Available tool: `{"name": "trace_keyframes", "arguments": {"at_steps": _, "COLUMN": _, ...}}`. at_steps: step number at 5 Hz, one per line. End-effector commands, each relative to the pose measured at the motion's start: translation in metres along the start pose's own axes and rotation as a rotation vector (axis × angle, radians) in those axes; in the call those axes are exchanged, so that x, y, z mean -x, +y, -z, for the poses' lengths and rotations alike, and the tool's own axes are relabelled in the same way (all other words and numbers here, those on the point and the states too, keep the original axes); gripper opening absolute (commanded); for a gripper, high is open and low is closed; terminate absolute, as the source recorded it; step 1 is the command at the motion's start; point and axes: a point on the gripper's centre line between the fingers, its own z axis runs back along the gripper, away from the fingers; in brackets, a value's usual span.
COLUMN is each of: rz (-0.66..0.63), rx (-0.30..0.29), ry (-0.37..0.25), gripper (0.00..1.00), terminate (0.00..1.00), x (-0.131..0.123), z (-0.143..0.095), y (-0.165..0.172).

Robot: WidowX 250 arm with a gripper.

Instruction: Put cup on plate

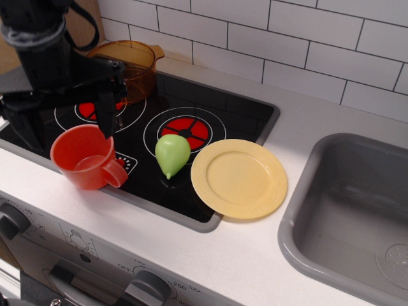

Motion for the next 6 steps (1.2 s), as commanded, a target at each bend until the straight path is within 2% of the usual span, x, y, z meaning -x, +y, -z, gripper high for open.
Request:
{"name": "trace_keyframes", "arguments": {"at_steps": 1, "rz": -0.162, "rx": 0.032, "ry": 0.027, "gripper": 1.00, "terminate": 0.00, "x": 0.019, "z": 0.011, "y": -0.014}}
{"name": "trace_keyframes", "arguments": {"at_steps": 2, "rz": -0.265, "rx": 0.048, "ry": 0.063, "gripper": 1.00, "terminate": 0.00, "x": 0.023, "z": 0.016, "y": -0.021}}
{"name": "trace_keyframes", "arguments": {"at_steps": 3, "rz": -0.341, "rx": 0.047, "ry": 0.055, "gripper": 1.00, "terminate": 0.00, "x": 0.020, "z": 0.019, "y": -0.026}}
{"name": "trace_keyframes", "arguments": {"at_steps": 6, "rz": -0.450, "rx": -0.007, "ry": 0.070, "gripper": 1.00, "terminate": 0.00, "x": 0.018, "z": 0.037, "y": -0.028}}
